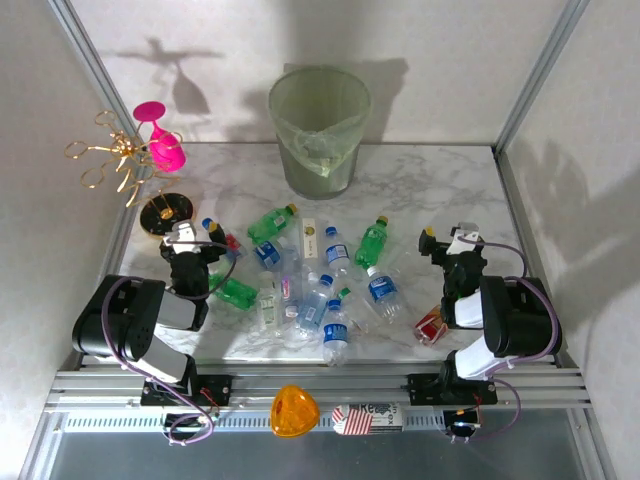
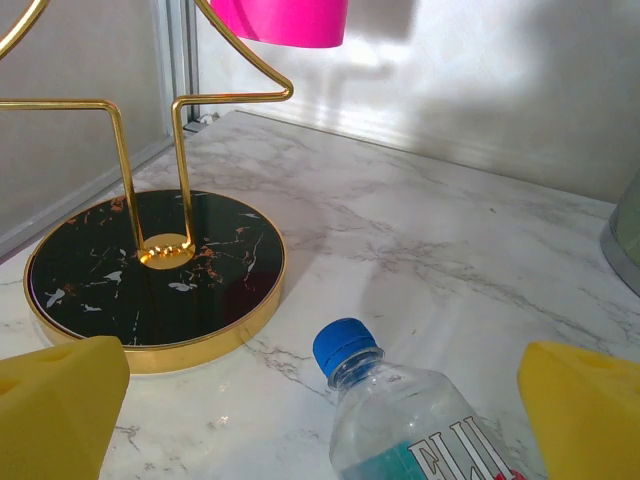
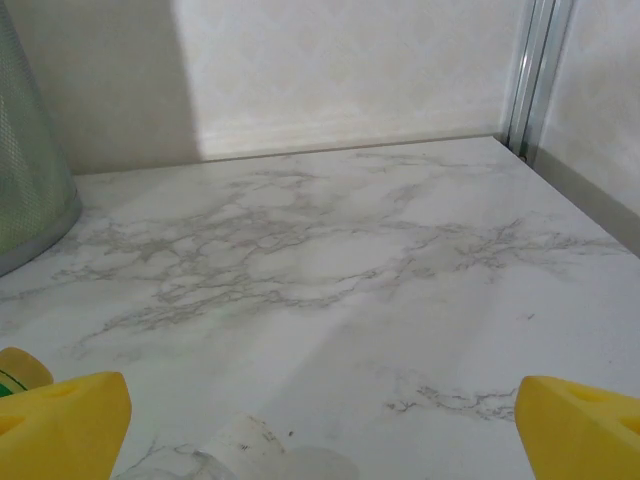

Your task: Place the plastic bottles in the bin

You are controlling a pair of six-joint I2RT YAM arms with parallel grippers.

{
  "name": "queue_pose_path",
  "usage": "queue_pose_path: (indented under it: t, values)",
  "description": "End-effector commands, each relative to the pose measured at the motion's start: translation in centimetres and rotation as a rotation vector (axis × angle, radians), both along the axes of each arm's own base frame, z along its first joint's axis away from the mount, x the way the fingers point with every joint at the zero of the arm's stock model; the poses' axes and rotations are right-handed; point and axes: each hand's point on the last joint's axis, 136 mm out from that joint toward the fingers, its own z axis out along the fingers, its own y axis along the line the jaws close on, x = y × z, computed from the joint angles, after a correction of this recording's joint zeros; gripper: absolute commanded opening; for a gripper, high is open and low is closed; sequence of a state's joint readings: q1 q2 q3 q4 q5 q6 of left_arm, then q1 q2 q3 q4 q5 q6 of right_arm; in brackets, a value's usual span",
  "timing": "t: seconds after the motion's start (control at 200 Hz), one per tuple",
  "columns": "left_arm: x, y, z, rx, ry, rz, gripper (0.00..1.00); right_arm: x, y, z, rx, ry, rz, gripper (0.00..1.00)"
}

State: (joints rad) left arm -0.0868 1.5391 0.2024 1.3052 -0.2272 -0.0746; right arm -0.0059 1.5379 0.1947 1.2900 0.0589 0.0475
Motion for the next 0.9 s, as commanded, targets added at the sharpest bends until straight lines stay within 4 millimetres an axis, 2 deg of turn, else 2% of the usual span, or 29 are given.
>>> queue_pose_path:
  t: [0.0,0.896]
  values:
    - [0.52,-0.09,0.63,-0.001,-0.020,-0.012,0.99,0.47,0.28,0.65,-0.012,-0.022,0.010,0.99]
    - [0.44,0.10,0.82,-0.001,-0.025,-0.001,0.99,0.56,0.25,1.06,-0.013,-0.025,0.007,0.99]
